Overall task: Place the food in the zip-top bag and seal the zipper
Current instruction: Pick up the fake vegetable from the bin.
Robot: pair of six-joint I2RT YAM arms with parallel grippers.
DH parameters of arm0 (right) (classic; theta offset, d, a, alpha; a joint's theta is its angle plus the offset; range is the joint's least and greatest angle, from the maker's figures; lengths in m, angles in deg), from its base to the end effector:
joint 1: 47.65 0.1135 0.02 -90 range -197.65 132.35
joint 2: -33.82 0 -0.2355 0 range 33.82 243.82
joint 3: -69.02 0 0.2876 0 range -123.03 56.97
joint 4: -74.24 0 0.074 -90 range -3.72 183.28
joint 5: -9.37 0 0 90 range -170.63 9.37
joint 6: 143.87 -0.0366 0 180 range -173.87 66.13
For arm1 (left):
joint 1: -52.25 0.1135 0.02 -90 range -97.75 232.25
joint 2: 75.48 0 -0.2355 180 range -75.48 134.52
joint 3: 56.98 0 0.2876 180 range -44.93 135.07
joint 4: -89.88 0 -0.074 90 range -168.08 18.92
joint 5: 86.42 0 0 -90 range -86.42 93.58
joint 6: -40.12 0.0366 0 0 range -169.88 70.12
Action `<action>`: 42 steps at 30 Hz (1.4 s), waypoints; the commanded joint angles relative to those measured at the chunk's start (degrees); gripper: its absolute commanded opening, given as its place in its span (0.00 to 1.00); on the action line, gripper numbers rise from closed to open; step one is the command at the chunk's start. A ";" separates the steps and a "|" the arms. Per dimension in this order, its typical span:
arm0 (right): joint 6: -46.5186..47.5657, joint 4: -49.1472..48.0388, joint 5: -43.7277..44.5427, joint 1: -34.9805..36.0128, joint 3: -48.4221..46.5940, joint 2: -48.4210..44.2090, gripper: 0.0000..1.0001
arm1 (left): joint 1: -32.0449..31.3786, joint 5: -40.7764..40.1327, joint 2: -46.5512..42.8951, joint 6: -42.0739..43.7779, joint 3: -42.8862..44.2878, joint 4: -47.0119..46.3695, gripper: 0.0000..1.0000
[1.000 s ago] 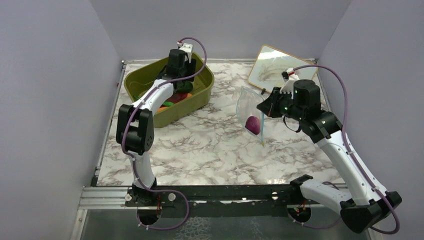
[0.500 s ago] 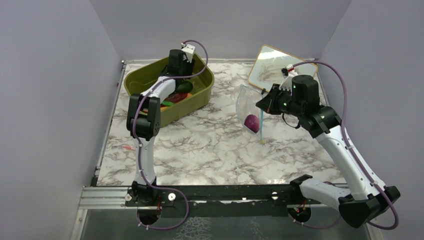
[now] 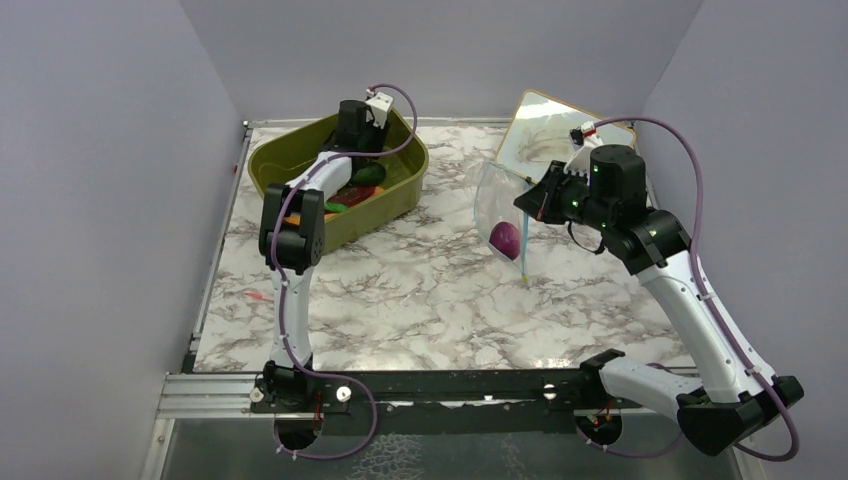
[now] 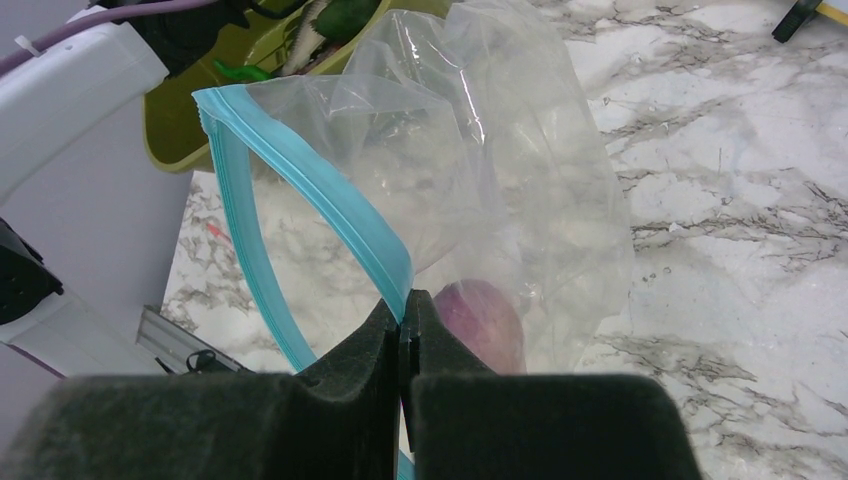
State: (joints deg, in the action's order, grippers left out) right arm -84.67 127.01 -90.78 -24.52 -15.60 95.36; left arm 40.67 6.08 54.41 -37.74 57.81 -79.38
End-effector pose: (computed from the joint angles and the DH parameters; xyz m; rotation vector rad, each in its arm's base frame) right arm 0.2439 0.1112 0.3788 0.0334 2.1701 0.7425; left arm 0.5367 -0.1116 0.1711 0.4425 1.9725 -0.0379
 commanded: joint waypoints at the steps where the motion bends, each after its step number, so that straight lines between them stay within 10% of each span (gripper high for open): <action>1: -0.78 0.23 0.69 -0.30 -1.23 -0.75 0.01 | 0.41 0.56 1.40 1.76 2.17 -0.50 0.42; 18: -0.70 -1.09 1.09 -0.29 0.76 -2.38 0.01 | 0.41 3.35 -2.05 -0.74 1.34 1.76 0.00; 42: -0.71 -4.66 -1.53 -0.29 8.37 -9.24 0.01 | 0.06 -2.58 -20.76 -11.14 -7.44 9.27 0.00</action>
State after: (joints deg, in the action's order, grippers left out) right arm -85.13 125.42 -90.82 -24.52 -8.11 88.41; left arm 40.87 5.17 38.85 -44.47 49.76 -74.51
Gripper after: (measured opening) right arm 0.014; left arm 0.020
